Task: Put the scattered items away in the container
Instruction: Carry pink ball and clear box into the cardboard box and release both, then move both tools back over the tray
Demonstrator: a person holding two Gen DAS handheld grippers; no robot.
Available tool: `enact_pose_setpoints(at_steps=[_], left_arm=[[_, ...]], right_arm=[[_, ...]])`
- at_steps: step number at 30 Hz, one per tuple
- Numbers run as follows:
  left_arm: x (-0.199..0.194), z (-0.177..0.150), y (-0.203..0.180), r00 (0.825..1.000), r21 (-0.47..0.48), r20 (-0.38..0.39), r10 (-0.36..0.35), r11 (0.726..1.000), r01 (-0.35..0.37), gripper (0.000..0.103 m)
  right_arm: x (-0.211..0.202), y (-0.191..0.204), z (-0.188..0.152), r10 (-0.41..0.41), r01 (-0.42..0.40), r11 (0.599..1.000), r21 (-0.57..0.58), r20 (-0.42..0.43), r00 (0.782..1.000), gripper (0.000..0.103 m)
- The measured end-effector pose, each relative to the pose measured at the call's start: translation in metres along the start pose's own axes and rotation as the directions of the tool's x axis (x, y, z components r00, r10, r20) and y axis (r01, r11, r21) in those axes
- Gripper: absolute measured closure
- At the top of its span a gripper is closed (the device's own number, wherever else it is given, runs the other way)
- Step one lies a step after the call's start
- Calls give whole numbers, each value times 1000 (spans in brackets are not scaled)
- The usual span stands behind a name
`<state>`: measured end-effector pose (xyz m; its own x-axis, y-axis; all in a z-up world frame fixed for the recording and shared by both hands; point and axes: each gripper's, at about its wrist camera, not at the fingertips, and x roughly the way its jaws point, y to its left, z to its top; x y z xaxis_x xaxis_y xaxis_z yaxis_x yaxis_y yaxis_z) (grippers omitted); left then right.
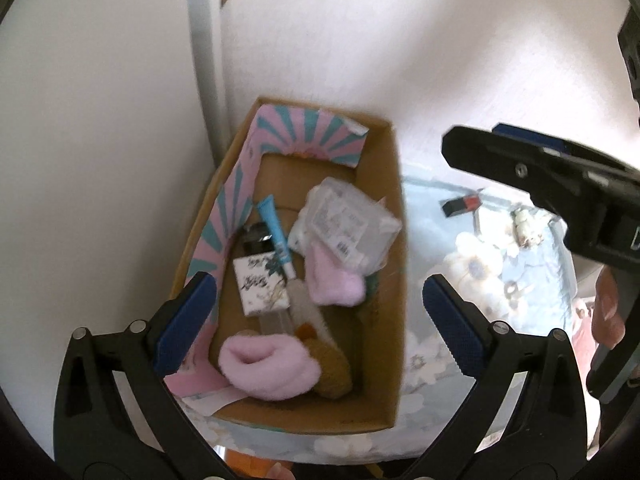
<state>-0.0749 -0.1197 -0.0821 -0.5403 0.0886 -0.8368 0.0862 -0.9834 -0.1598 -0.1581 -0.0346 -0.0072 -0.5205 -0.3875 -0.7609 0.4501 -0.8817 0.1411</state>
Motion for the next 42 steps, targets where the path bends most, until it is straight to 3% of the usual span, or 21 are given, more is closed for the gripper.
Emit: enact_pose_setpoints(at_steps=[12, 18, 21, 26, 32, 37, 42], left_arm=[[-22, 35, -52, 996, 74, 45, -79, 994, 75, 0], [-47, 61, -97, 979, 170, 113, -168, 974, 148, 0], [-44, 68, -126, 974, 211, 106, -199, 962, 173, 0], [6, 62, -171, 972, 237, 5, -236, 944, 228, 0], [96, 33, -214, 960, 210, -136, -243, 940, 268, 1], [166, 16, -240, 960, 219, -172, -223, 941, 258, 5], [206, 10, -262, 963, 245, -192, -188, 941, 233, 5]], right_arm=[[-86, -63, -8, -98, 88, 991, 105, 85, 992, 34], [-143, -107, -16, -174, 156, 978, 141, 132, 976, 34], [-162, -126, -30, -233, 215, 966, 141, 122, 965, 34], [-164, -159, -78, -278, 260, 946, 193, 71, 958, 34], [-123, -174, -164, -286, 279, 915, 292, -19, 958, 34], [-77, -180, -219, -300, 294, 888, 354, -39, 953, 34], [-55, -188, -236, -324, 312, 879, 361, -30, 946, 34]])
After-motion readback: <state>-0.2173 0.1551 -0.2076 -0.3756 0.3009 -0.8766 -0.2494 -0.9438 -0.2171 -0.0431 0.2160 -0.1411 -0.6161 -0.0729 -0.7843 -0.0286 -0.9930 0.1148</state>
